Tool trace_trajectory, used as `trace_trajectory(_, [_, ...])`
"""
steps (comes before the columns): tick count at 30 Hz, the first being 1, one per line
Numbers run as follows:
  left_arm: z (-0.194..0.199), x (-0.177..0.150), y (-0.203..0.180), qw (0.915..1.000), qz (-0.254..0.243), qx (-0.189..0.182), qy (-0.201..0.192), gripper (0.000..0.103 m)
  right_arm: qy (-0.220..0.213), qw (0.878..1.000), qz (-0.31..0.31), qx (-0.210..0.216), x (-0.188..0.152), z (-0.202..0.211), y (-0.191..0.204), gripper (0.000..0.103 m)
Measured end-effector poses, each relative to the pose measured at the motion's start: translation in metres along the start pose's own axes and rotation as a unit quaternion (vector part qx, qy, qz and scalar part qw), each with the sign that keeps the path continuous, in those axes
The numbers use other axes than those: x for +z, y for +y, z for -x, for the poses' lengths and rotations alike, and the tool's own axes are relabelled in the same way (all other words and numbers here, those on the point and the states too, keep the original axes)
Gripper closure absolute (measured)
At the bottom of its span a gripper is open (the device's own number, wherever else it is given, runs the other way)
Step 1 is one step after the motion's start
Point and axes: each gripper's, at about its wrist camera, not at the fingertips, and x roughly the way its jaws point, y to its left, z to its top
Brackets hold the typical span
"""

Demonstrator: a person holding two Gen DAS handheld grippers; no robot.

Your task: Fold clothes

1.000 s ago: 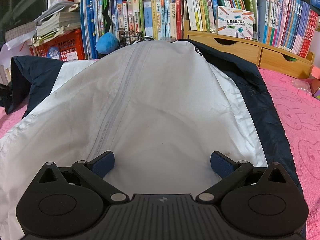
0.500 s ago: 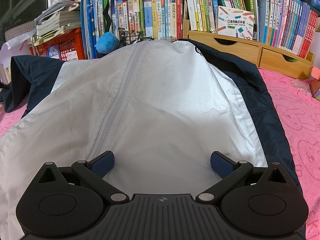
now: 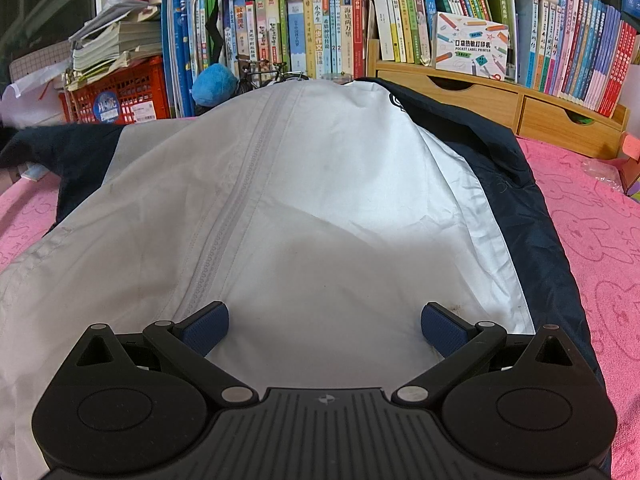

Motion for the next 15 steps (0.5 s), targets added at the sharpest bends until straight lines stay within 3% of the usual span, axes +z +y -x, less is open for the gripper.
trace_trajectory(1, [-0.002,0.007,-0.004,0.9994,-0.026,0.010,-0.020,0.089,0.000,1.000,0.000,0.000,0.000,0.000,0.000,0.000])
trace_trajectory(4, [-0.027,0.006,-0.011,0.9959,-0.072,0.053,-0.010,0.088,0.000,1.000,0.000,0.000,0.000,0.000,0.000,0.000])
trace_trajectory(9, [-0.081,-0.040,0.000,0.9893,-0.050,0.086,0.106,0.088,0.000,1.000,0.000,0.000,0.001,0.001,-0.001,0.000])
trace_trajectory(12, [-0.093,-0.063,-0.002,0.9854,-0.057,0.090,0.133,0.088,0.000,1.000,0.000,0.000,0.001,0.001,-0.001,0.000])
trace_trajectory(15, [-0.097,-0.061,-0.003,0.9866,-0.050,0.084,0.130,0.088,0.001,1.000,0.000,0.000,0.001,0.001,-0.001,0.000])
